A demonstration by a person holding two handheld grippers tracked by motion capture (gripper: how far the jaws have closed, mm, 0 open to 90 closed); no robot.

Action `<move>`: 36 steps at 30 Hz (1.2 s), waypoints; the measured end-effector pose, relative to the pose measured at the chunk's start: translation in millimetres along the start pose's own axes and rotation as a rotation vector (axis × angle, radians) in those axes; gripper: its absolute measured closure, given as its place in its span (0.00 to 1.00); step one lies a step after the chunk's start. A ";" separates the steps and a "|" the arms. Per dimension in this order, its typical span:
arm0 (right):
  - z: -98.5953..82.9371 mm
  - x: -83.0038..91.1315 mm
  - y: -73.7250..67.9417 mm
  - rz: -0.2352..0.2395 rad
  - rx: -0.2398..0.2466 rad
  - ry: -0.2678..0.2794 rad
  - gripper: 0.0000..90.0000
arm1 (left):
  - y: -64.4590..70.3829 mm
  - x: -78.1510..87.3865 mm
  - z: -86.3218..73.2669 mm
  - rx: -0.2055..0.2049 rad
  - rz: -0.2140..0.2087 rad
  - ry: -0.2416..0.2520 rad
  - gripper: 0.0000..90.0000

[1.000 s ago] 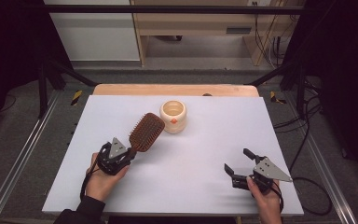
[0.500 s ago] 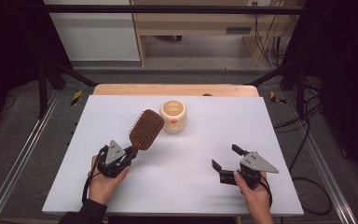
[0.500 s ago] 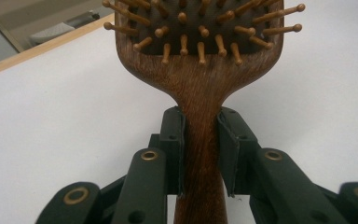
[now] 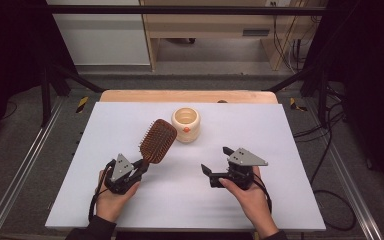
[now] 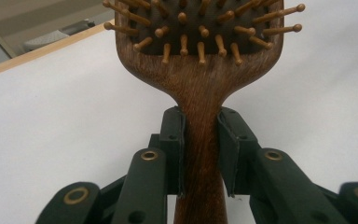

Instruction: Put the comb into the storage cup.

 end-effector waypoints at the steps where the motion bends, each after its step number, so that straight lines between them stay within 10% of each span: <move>1: 1.8 -2.4 -1.6 0.004 -0.006 0.002 0.08 | 0.3 0.4 1.0 0.003 0.001 0.008 0.81; 36: 8.7 -31.5 -46.7 0.094 -0.086 -0.005 0.10 | 23.4 0.0 11.3 -0.017 -0.049 0.065 0.81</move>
Point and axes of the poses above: each handheld gripper's, and its own axes: x roughly backward along the jaws, z roughly out of its top, y roughly to its right, the point moved 9 cm from there along -x, roughly forward along the jaws, and after that the axes turned 11 degrees about y, right-handed, at the moved point
